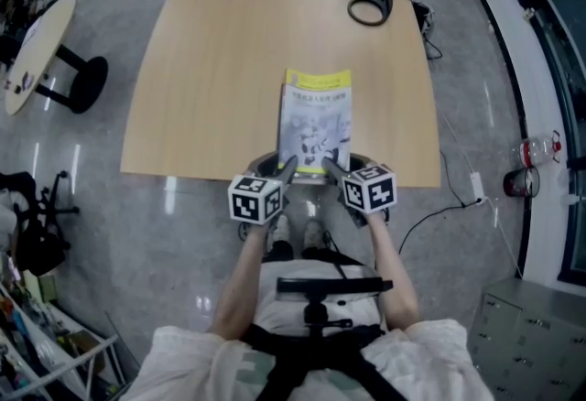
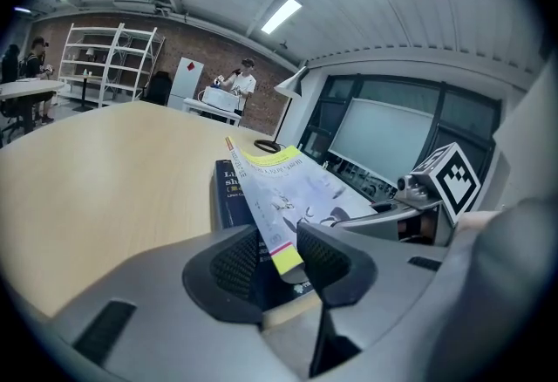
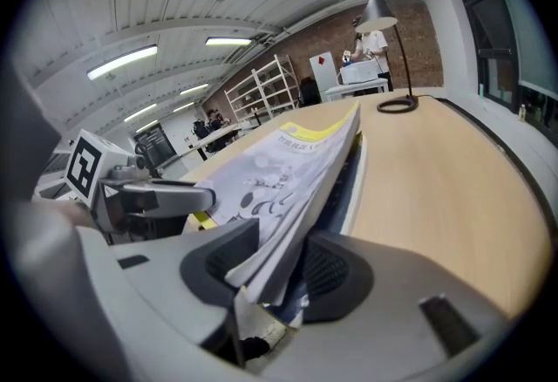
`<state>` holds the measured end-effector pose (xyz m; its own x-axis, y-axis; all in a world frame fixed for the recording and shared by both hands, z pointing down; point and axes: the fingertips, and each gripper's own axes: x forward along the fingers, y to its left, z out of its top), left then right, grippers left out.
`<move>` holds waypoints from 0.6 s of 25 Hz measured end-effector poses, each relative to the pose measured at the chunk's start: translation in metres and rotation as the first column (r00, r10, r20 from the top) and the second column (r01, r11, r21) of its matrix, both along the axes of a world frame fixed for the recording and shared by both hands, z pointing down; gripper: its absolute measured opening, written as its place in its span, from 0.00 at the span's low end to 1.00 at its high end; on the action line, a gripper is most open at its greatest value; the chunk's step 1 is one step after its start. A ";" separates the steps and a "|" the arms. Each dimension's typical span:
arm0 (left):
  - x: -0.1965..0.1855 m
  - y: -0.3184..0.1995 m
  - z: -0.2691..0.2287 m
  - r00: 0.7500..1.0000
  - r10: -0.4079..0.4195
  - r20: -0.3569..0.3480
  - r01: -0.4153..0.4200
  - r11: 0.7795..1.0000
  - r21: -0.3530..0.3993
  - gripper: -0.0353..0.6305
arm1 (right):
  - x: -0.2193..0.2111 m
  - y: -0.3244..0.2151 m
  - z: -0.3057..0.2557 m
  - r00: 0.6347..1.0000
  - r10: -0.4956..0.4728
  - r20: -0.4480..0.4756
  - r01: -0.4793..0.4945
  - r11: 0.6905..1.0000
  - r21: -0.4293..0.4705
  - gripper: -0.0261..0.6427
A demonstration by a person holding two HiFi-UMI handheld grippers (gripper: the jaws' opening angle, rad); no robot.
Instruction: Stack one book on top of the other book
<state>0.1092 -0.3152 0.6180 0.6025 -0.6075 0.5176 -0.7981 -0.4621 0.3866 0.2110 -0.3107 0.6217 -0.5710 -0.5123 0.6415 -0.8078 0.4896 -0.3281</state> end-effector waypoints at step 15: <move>-0.007 -0.003 0.016 1.000 0.006 0.029 -0.008 0.996 0.088 0.29 | 0.008 -0.005 0.004 0.990 0.121 -0.074 -0.118 0.992 0.045 0.33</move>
<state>0.1026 -0.3185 0.6339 0.5924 -0.6476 0.4792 -0.8050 -0.4990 0.3208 0.2193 -0.3156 0.6257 -0.4542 -0.6001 0.6585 -0.8834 0.3994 -0.2453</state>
